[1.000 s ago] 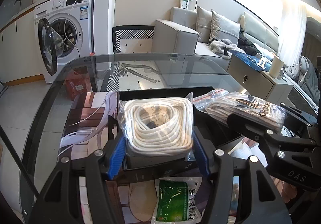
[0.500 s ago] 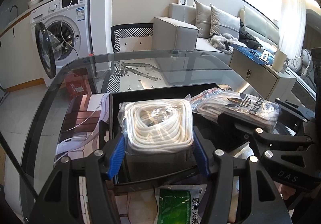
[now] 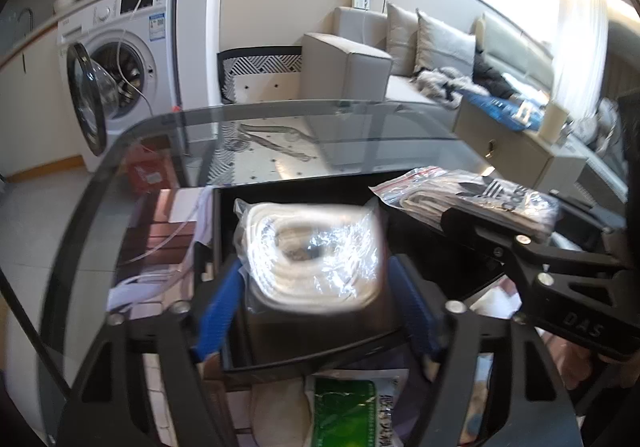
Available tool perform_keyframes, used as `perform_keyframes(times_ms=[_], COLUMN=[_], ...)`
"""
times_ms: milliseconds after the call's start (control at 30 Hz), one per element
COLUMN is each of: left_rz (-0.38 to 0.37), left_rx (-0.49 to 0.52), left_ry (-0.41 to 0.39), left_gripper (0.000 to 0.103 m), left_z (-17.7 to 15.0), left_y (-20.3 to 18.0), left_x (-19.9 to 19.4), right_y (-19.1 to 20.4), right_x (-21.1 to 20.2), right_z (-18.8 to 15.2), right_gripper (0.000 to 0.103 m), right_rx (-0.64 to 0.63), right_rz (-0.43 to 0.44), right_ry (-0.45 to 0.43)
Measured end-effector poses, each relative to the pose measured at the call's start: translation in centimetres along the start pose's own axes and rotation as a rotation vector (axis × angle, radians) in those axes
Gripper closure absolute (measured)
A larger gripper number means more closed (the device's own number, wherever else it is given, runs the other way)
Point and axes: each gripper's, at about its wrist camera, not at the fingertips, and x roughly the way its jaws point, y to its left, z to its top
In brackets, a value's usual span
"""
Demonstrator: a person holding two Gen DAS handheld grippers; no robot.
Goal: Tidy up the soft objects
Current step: 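Lower the rope coil into the black box with the left gripper while the right drops the pack, then grasp the white foam piece with the right gripper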
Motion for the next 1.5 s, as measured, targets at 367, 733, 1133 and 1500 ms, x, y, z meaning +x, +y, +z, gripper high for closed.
perform_keyframes(times_ms=[367,733,1133,1500], left_rz=[0.023,0.059,0.075,0.078], left_rx=[-0.014,-0.019,0.006,0.009], left_ry=[-0.060,-0.062,-0.067,-0.065], left_gripper=[0.000,0.000,0.000,0.000], left_z=[0.0,-0.8,-2.5,-3.6], left_y=[0.9,1.7,1.3,1.0], left_x=[-2.3,-3.0,-4.6,-5.4], right_y=[0.8,0.6,-0.2,-1.1], right_x=[0.8,-1.2,-5.0,-6.2], right_z=[0.6,-0.1,-2.5,-5.2], right_gripper=[0.042,0.011,0.001,0.001], right_rx=[-0.013,-0.004,0.013,0.050], right_rz=[0.053,-0.013,-0.048,-0.047], right_ry=[0.007,-0.024,-0.053,-0.017])
